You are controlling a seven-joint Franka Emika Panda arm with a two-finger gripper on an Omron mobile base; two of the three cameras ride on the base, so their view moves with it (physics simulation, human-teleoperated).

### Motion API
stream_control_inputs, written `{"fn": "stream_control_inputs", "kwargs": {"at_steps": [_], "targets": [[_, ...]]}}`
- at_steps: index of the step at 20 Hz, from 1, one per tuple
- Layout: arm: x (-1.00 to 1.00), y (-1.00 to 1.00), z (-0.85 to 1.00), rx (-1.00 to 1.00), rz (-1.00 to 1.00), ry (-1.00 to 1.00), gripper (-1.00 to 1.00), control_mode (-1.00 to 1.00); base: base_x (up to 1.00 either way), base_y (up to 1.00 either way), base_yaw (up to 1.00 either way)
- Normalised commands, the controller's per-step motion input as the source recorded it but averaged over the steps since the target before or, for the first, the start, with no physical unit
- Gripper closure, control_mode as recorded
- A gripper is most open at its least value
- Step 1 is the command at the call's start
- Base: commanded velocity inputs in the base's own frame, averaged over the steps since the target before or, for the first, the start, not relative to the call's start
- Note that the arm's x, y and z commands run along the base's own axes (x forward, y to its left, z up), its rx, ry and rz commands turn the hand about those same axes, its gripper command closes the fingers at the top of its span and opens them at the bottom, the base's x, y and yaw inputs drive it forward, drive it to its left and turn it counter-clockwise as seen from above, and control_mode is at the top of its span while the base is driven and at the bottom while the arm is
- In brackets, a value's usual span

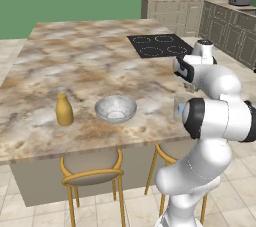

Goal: There are two ice cubes in the ice bowl. Place both ice cubes in the glass cup.

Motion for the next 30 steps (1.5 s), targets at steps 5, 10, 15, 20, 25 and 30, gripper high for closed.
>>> {"fn": "stream_control_inputs", "kwargs": {"at_steps": [5, 10, 15, 20, 25, 30], "targets": [[0.47, 0.00, -0.05, 0.11, 0.00, 0.00, 1.00, -1.00, 0.00, 0.00, 0.00], [0.47, 0.00, -0.26, 0.00, 0.00, 0.01, 1.00, -1.00, 0.00, 0.00, 0.00], [0.40, 0.00, -0.47, 0.00, 0.00, 0.03, 1.00, -1.00, 0.00, 0.00, 0.00], [0.23, -0.01, -0.52, 0.00, 0.00, 0.03, 1.00, -1.00, 0.00, 0.00, 0.00], [0.14, -0.08, -0.43, 0.00, 0.00, 0.02, 1.00, -1.00, 0.00, 0.00, 0.00], [0.14, -0.09, -0.29, 0.00, 0.00, 0.01, 1.00, -1.00, 0.00, 0.00, 0.00]]}}
